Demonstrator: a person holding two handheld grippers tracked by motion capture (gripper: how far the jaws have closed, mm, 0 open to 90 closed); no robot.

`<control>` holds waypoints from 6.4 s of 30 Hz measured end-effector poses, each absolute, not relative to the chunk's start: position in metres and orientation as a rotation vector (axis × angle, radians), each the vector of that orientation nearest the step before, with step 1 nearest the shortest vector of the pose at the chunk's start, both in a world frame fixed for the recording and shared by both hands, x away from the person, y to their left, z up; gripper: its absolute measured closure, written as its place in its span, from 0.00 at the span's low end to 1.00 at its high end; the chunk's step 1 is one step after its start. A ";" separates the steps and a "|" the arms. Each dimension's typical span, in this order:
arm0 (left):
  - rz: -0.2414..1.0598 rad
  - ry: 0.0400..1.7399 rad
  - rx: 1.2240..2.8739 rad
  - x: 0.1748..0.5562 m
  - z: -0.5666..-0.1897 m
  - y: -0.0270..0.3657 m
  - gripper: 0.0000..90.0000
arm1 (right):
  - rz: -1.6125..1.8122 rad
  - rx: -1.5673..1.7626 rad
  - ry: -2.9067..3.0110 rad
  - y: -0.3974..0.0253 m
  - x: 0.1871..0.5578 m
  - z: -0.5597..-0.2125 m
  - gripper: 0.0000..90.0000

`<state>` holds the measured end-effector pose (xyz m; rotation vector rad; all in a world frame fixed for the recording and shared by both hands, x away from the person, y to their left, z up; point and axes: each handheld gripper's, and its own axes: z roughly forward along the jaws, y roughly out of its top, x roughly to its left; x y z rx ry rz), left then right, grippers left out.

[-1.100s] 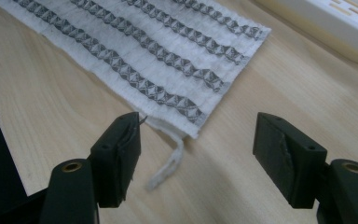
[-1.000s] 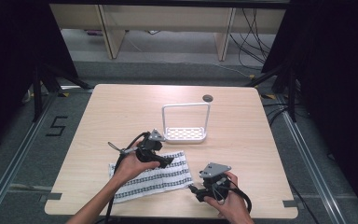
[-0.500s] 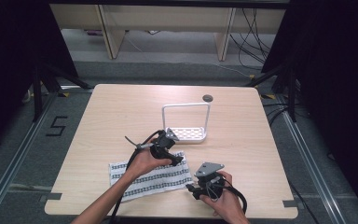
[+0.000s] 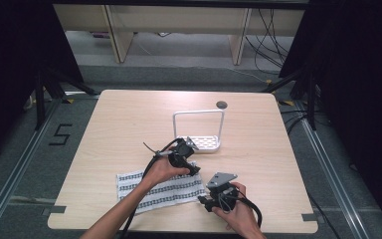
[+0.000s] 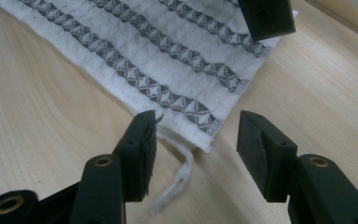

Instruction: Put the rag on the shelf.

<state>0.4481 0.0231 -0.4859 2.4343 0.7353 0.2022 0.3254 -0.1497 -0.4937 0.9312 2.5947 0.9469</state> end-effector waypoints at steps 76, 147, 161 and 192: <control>0.263 0.846 1.988 0.425 -0.343 0.090 0.90 | 1.263 0.889 2.377 -0.167 0.374 -0.376 0.98; 0.306 1.083 1.644 0.546 -0.260 0.066 0.92 | 1.318 1.072 2.073 -0.177 0.535 -0.259 0.97; 0.293 1.151 1.634 0.572 -0.294 0.064 0.90 | 1.233 1.156 2.097 -0.170 0.571 -0.295 0.96; 0.252 1.194 1.746 0.574 -0.319 0.063 0.57 | 1.204 1.242 2.103 -0.176 0.575 -0.316 0.78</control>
